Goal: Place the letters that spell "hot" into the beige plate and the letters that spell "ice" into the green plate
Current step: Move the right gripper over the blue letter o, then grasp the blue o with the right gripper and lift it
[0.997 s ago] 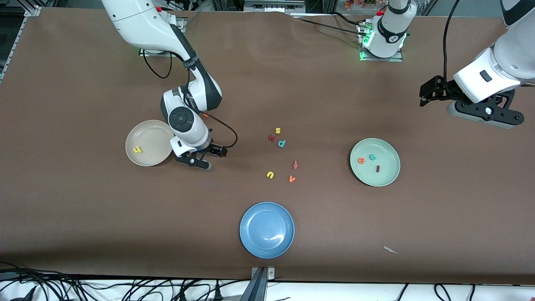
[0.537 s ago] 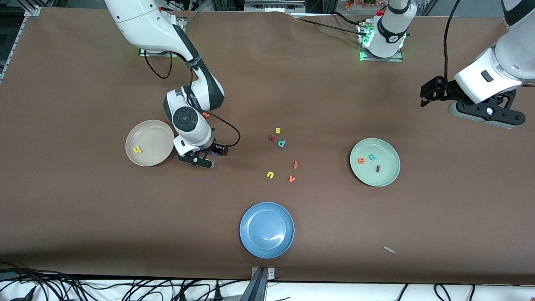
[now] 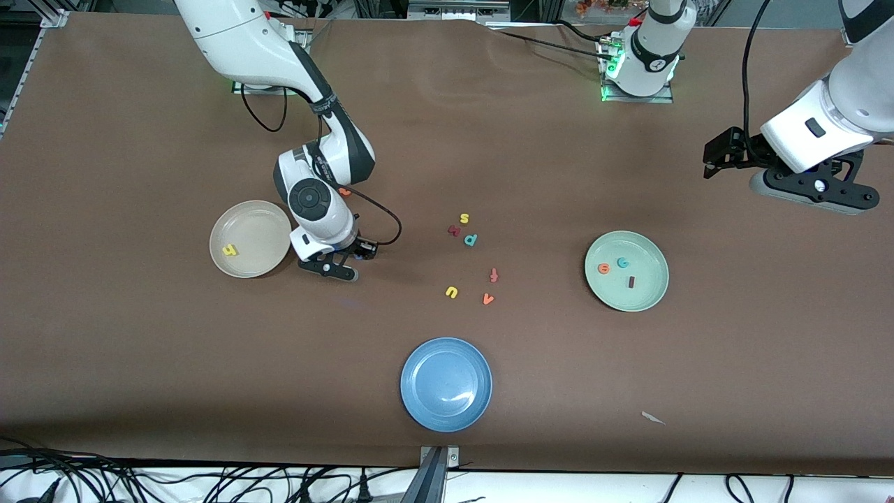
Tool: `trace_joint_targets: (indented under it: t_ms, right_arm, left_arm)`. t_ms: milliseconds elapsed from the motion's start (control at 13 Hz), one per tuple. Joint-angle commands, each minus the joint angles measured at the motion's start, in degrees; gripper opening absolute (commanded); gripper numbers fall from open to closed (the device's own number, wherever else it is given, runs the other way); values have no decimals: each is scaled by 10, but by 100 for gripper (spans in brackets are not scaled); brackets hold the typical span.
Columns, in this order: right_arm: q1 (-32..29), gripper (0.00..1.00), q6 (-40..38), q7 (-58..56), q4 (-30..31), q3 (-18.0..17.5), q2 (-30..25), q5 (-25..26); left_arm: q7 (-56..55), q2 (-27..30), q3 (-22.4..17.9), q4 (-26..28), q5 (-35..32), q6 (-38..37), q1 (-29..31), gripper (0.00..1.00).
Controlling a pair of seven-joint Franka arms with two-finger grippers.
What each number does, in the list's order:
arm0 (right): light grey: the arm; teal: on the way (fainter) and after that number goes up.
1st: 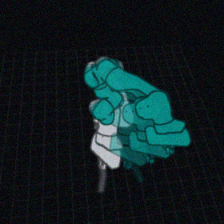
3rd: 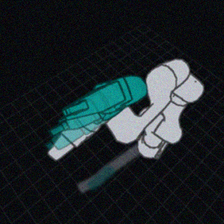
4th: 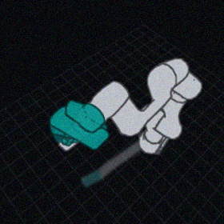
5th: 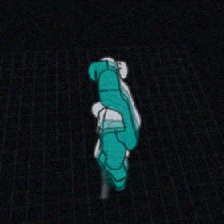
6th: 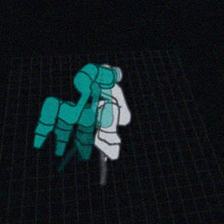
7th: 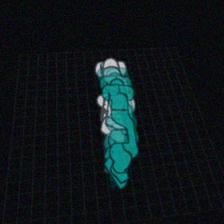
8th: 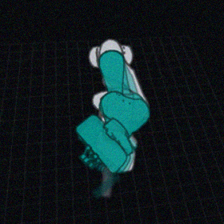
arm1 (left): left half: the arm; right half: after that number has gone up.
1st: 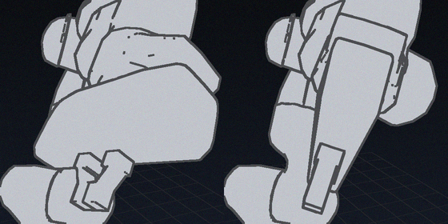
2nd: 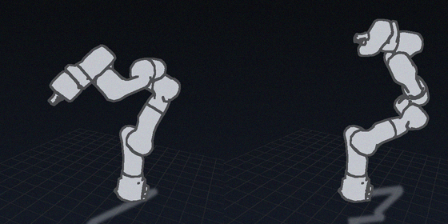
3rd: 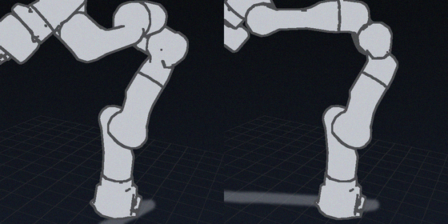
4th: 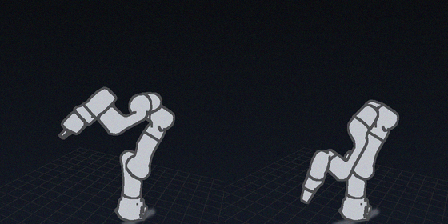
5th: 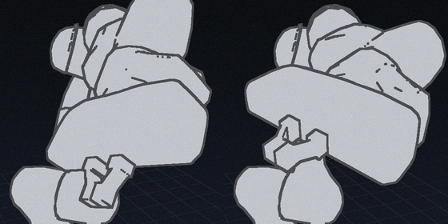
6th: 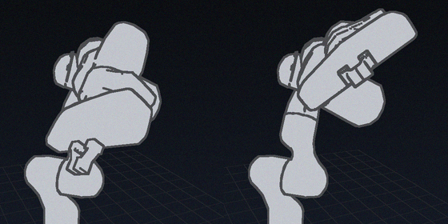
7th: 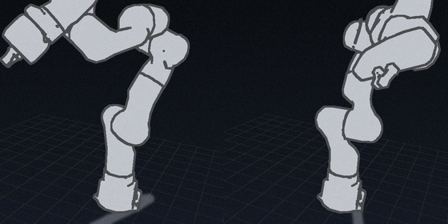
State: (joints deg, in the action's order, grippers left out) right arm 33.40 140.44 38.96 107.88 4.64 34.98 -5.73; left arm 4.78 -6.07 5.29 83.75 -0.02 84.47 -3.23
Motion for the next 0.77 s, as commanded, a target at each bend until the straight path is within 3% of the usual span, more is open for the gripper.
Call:
trace_joint_targets:
  t_ms: [0, 77, 153, 690]
  right_arm:
    - [5, 43, 2, 2, -6, 2, 6, -5]
    - [5, 42, 2, 2, -6, 2, 6, -5]
    - [5, 33, 1, 2, -6, 3, 6, -5]
    - [5, 26, -7, -1, -6, 4, 0, -5]
  left_arm:
    - [10, 0, -2, -6, 6, -4, 0, 100]
    - [10, 0, -2, -5, 6, -4, -1, 100]
    - [10, 0, -2, -5, 6, -4, -1, 100]
    - [10, -3, -1, -5, 1, -6, -1, 100]
